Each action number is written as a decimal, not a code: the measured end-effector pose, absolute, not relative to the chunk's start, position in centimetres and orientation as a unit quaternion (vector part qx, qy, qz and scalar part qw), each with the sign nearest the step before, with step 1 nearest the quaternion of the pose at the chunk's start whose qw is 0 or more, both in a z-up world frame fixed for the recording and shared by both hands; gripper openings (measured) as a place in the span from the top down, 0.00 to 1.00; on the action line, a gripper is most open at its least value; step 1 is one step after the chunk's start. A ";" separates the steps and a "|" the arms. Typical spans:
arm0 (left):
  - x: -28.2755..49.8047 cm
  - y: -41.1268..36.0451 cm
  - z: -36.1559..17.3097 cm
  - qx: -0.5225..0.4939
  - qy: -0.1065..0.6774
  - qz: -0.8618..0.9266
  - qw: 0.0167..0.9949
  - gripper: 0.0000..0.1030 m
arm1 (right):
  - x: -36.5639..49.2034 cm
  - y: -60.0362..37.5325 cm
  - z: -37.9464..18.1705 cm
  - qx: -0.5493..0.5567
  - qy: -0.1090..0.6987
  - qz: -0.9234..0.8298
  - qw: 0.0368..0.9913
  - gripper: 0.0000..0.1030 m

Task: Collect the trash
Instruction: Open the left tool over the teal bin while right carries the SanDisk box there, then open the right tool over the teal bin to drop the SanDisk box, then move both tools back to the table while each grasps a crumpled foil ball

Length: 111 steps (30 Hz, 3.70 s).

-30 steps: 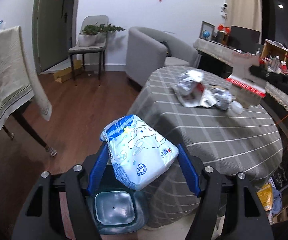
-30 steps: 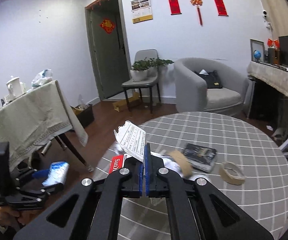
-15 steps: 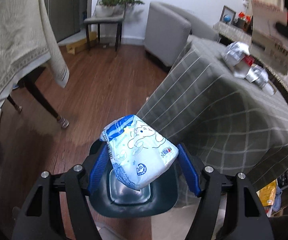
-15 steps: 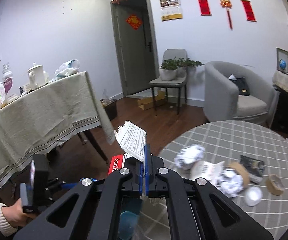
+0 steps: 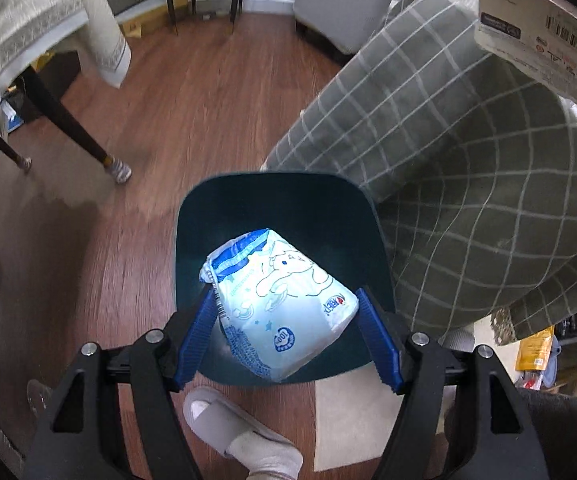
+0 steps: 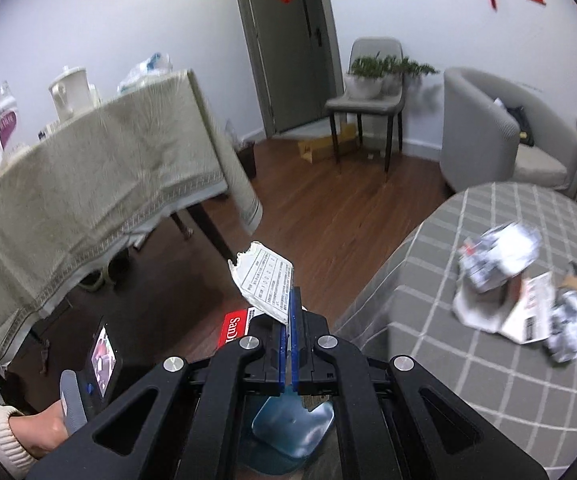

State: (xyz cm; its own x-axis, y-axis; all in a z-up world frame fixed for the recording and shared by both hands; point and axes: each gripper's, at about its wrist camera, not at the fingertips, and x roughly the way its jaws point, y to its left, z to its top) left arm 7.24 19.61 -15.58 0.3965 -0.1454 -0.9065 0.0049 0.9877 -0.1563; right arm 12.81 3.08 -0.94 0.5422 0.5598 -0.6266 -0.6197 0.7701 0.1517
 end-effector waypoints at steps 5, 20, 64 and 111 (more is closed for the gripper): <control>6.7 20.1 -16.4 -0.068 0.558 -0.044 0.826 0.24 | 13.3 4.9 -3.0 -0.051 0.373 0.337 0.863 0.98; 5.6 22.7 -12.8 -0.081 0.496 -0.037 0.864 0.24 | 14.9 10.0 -10.9 -0.098 0.457 0.321 0.824 0.98; 1.3 23.0 2.2 -0.078 0.259 -0.027 0.962 0.50 | 13.3 10.9 -21.4 -0.187 0.553 0.285 0.760 0.61; 10.3 11.1 3.6 -0.095 0.247 -0.084 0.961 0.18 | 15.5 -15.8 0.0 -0.002 0.319 0.220 0.922 0.24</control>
State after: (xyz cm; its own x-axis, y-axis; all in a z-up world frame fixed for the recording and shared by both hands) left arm 10.28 11.12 3.57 0.8637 -0.2082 -0.4590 0.1144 0.9679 -0.2238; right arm 15.54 -15.77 -0.05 0.6995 0.4047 -0.5890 -0.4069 0.9031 0.1373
